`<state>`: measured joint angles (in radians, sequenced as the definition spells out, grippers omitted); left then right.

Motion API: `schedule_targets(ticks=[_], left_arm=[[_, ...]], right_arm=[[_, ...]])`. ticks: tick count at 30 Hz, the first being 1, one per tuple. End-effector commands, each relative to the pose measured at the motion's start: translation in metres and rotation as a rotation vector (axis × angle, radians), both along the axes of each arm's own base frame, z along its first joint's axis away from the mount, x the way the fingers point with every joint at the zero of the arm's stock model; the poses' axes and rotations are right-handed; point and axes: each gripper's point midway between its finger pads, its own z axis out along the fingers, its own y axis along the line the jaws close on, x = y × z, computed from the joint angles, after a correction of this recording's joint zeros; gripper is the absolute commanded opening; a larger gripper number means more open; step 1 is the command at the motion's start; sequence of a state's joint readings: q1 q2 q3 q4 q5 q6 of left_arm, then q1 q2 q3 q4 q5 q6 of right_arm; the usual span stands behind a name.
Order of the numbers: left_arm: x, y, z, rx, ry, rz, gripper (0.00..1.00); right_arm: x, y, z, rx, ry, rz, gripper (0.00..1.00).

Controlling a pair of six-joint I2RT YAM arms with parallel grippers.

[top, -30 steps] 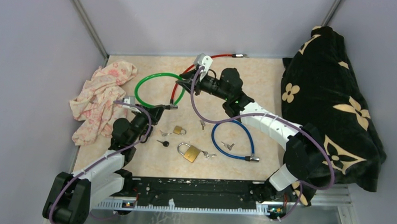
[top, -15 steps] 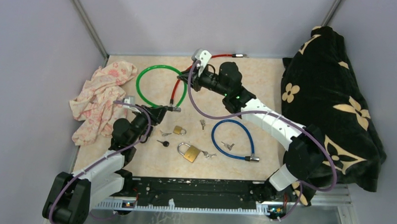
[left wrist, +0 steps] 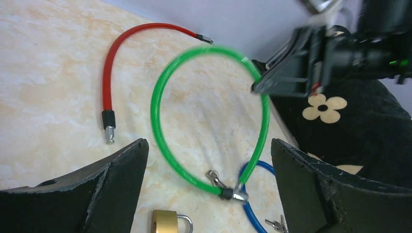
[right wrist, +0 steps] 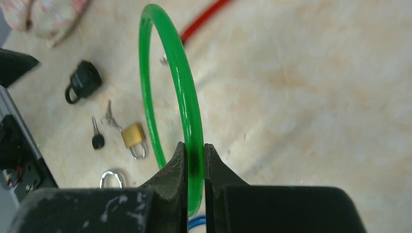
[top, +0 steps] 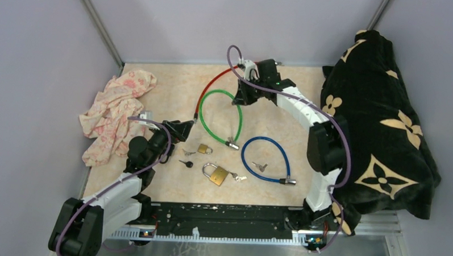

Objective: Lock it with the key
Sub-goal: Place the lock at the center of the board.

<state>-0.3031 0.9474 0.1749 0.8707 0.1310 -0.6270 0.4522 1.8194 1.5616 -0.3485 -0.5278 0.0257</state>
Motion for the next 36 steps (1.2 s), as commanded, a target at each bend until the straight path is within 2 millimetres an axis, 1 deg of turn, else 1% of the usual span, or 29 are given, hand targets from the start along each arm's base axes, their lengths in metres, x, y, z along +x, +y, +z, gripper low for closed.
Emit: schedule_targets(ticks=[1,3,4,7,9,12,13,14,15,16,17,18,19,20,23,24,26,28,29,31,32,33,35,36], left_arm=[[-0.001,0.000,0.001,0.007,-0.018,-0.001,0.99],[-0.001,0.000,0.001,0.009,-0.021,-0.003,0.99],[-0.001,0.000,0.002,0.011,-0.023,-0.002,0.99],[-0.002,0.000,0.003,0.014,-0.027,0.000,0.99],[-0.002,0.000,0.002,0.016,-0.026,-0.003,0.99],[-0.002,-0.001,0.002,0.018,-0.027,-0.007,0.99],[-0.002,-0.001,0.002,0.018,-0.027,-0.008,0.99],[-0.002,-0.001,0.001,0.020,-0.027,-0.008,0.99],[-0.002,-0.001,0.002,0.022,-0.030,-0.007,0.99],[-0.002,-0.001,0.002,0.026,-0.032,-0.004,0.99],[-0.001,-0.001,0.001,0.030,-0.027,-0.003,0.99],[-0.001,0.000,-0.001,0.033,-0.020,-0.001,0.99],[0.001,0.000,-0.002,0.035,-0.013,0.004,0.99],[0.002,0.001,-0.003,0.038,-0.001,0.010,0.99],[0.009,0.003,-0.011,0.045,0.067,0.033,0.99],[0.013,0.003,-0.012,0.052,0.089,0.039,0.99],[0.019,0.002,-0.021,0.083,0.151,0.044,0.99],[0.028,-0.001,-0.034,0.153,0.221,0.030,0.99],[0.034,-0.003,-0.037,0.202,0.248,0.014,0.99],[0.047,-0.010,-0.045,0.339,0.278,-0.049,0.99],[0.058,-0.012,-0.047,0.411,0.284,-0.074,0.99],[0.068,-0.011,-0.054,0.494,0.305,-0.090,0.99],[0.089,-0.010,-0.070,0.625,0.395,-0.128,0.99],[0.101,-0.012,-0.072,0.675,0.427,-0.162,0.99]], right_arm=[[-0.032,-0.010,-0.061,-0.019,0.360,0.031,0.00],[-0.024,-0.019,-0.086,-0.043,0.409,-0.011,0.00],[-0.017,-0.026,-0.098,-0.065,0.414,-0.052,0.00],[0.004,-0.045,-0.126,-0.147,0.385,-0.160,0.00],[0.015,-0.052,-0.136,-0.193,0.363,-0.203,0.00],[0.025,-0.052,-0.143,-0.202,0.344,-0.214,0.00],[0.027,-0.052,-0.145,-0.207,0.342,-0.220,0.06],[0.030,-0.054,-0.147,-0.221,0.340,-0.233,0.20],[0.033,-0.057,-0.148,-0.240,0.338,-0.250,0.37],[0.036,-0.060,-0.149,-0.259,0.335,-0.268,0.56],[0.038,-0.064,-0.148,-0.274,0.328,-0.286,0.79],[0.040,-0.067,-0.143,-0.280,0.311,-0.305,0.91],[0.044,-0.069,-0.135,-0.278,0.282,-0.319,0.95],[0.045,-0.070,-0.128,-0.274,0.257,-0.330,0.98],[0.051,-0.078,-0.099,-0.251,0.147,-0.378,0.98],[0.053,-0.084,-0.090,-0.248,0.103,-0.408,0.98],[0.052,-0.094,-0.078,-0.249,0.043,-0.454,0.98],[0.048,-0.105,-0.073,-0.269,0.005,-0.490,0.98],[0.045,-0.110,-0.072,-0.284,-0.009,-0.498,0.98],[0.039,-0.117,-0.071,-0.312,-0.022,-0.497,0.98],[0.034,-0.120,-0.072,-0.326,-0.023,-0.494,0.98],[0.030,-0.122,-0.074,-0.335,-0.020,-0.489,0.97],[0.023,-0.124,-0.075,-0.338,-0.017,-0.478,0.97],[0.019,-0.124,-0.075,-0.336,-0.019,-0.471,0.97]])
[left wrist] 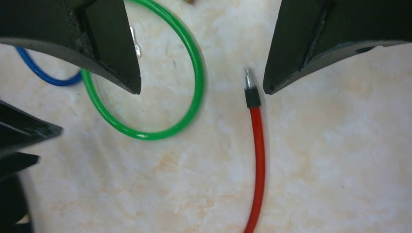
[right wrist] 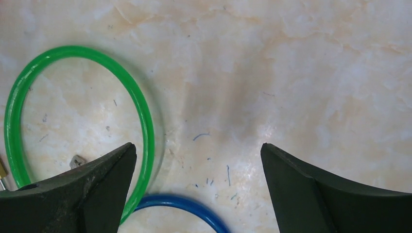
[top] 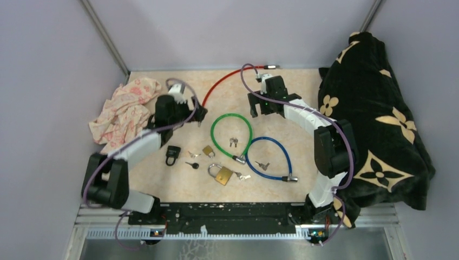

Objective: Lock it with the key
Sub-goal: Place the lock at the center of the board, then pick up the lock from the center of the board.

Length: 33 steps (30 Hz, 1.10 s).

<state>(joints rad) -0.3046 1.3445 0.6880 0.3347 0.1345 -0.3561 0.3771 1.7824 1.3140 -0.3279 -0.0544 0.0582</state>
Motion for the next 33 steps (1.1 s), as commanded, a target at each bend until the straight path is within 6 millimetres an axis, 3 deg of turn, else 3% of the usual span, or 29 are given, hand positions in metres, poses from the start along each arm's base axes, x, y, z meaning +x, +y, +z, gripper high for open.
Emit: schedule_targets(ticks=[1,4,5,7,9,13,17,20,22,25,27,29,33], left_arm=[[0.031,0.002,-0.040,0.332,0.214,-0.170,0.99],[0.066,0.000,-0.058,0.462,0.358,-0.249,0.99],[0.088,-0.003,-0.048,0.485,0.370,-0.245,0.99],[0.112,-0.004,-0.063,0.527,0.455,-0.240,0.96],[0.129,-0.007,-0.087,0.548,0.524,-0.249,0.88],[0.141,-0.017,-0.107,0.544,0.495,-0.297,0.80],[0.135,-0.007,-0.133,0.598,0.487,-0.285,0.76],[0.117,-0.006,-0.150,0.609,0.559,-0.321,0.69],[0.103,-0.012,-0.157,0.606,0.599,-0.381,0.55],[0.079,-0.018,-0.163,0.636,0.623,-0.479,0.21],[0.069,-0.018,-0.160,0.644,0.607,-0.518,0.01],[0.069,-0.012,-0.150,0.678,0.562,-0.524,0.00],[0.079,0.004,-0.103,0.699,0.429,-0.491,0.00]], right_arm=[[-0.004,-0.010,0.020,-0.019,-0.085,0.003,0.97],[-0.011,-0.013,0.020,-0.021,-0.092,0.002,0.97],[-0.014,-0.013,0.019,-0.017,-0.089,0.007,0.97],[-0.016,-0.012,0.021,-0.013,-0.093,0.013,0.97],[-0.018,-0.012,0.022,-0.013,-0.093,0.015,0.97],[-0.021,-0.010,0.022,-0.009,-0.083,0.020,0.97],[-0.025,-0.006,0.024,-0.011,-0.075,0.028,0.96],[-0.027,-0.005,0.027,-0.027,-0.077,0.032,0.96],[-0.027,-0.003,0.030,-0.032,-0.084,0.041,0.96],[-0.025,-0.002,0.039,-0.023,-0.104,0.045,0.97],[-0.023,0.001,0.048,-0.020,-0.129,0.075,0.97],[-0.020,0.002,0.059,-0.026,-0.163,0.105,0.97],[-0.015,0.002,0.081,-0.034,-0.240,0.156,0.98]])
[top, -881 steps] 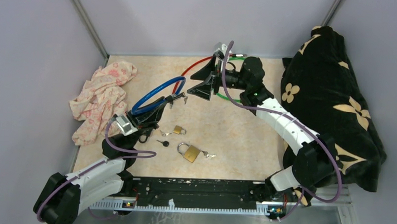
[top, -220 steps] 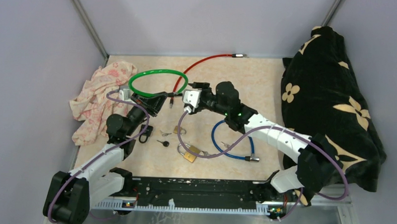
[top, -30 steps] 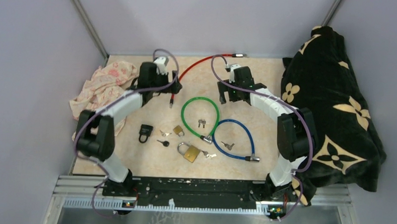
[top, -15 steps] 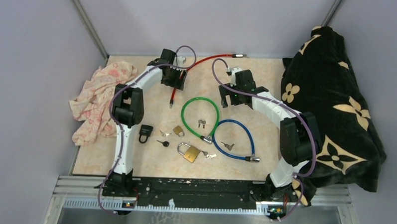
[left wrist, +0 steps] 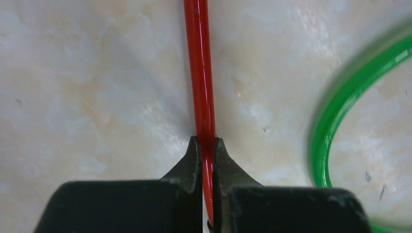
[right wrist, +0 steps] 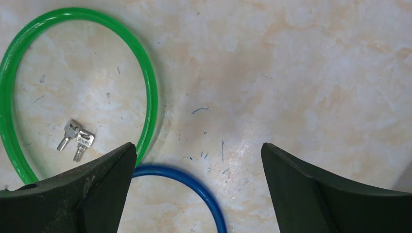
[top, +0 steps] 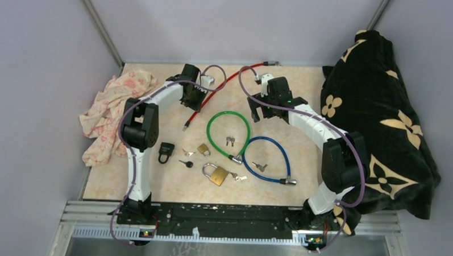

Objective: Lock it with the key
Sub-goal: Pick up the lock from the center of the board.

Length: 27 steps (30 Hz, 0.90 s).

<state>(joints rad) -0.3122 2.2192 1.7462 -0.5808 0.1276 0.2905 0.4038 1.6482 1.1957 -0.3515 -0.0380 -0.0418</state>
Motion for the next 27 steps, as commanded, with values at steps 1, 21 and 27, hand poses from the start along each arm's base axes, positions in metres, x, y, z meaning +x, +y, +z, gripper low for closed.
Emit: schedule_targets(ticks=[1,21,27], left_arm=[[-0.022,0.011,0.037,-0.010,-0.013,-0.090,0.00],[-0.110,0.017,0.107,-0.059,-0.018,-0.337,0.00],[-0.113,0.021,0.115,-0.051,-0.058,-0.313,0.00]], right_arm=[[0.021,0.012,0.077,0.058,-0.218,0.097,0.98],[0.034,0.101,0.100,0.168,-0.520,0.765,0.98],[0.048,0.132,0.058,0.143,-0.524,0.943,0.98]])
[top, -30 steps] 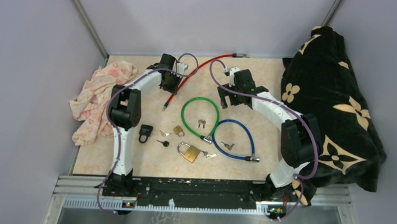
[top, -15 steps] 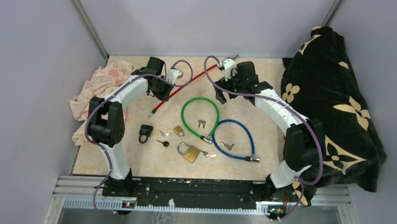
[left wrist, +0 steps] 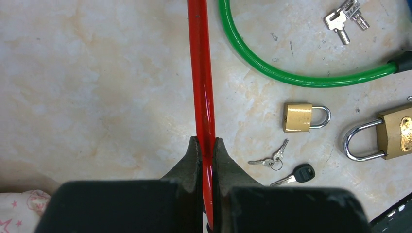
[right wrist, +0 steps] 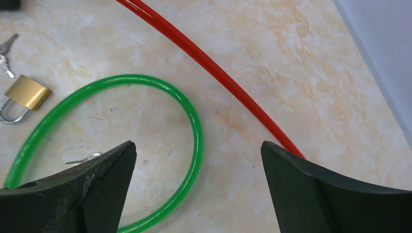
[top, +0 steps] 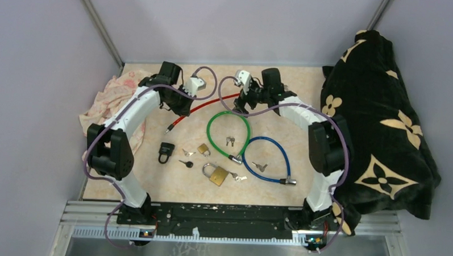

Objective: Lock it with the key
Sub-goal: Pick up the lock from the center of the board.

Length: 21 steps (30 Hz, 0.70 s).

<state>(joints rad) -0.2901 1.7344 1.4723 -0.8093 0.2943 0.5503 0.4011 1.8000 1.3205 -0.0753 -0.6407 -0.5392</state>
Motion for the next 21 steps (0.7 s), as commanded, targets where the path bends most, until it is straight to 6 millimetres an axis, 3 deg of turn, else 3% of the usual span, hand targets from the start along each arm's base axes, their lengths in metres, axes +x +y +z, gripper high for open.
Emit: schedule_targets(ticks=[1,4,10,15,17,19,21], left_arm=[[-0.004,-0.003,0.012,-0.023,-0.031,-0.031,0.00],[-0.006,-0.001,0.015,-0.019,-0.030,-0.032,0.00],[-0.013,0.000,0.015,-0.022,-0.030,-0.035,0.00],[-0.014,-0.002,0.021,-0.039,-0.045,-0.035,0.00],[-0.015,-0.002,0.021,-0.047,-0.047,-0.031,0.00],[-0.016,-0.002,0.021,-0.065,-0.049,-0.021,0.00],[-0.017,-0.002,0.022,-0.085,-0.049,-0.001,0.00]], right_arm=[[0.020,0.032,0.002,-0.014,-0.162,0.178,0.98],[0.044,0.035,-0.020,-0.085,-0.190,0.135,0.99],[0.093,0.029,-0.041,-0.145,-0.245,0.013,0.99],[0.098,0.024,-0.069,-0.182,-0.161,0.021,0.94],[0.097,0.020,-0.071,-0.159,-0.131,0.020,0.78],[0.100,0.016,-0.065,-0.128,-0.120,-0.015,0.45],[0.101,0.010,-0.058,-0.098,-0.118,-0.036,0.30]])
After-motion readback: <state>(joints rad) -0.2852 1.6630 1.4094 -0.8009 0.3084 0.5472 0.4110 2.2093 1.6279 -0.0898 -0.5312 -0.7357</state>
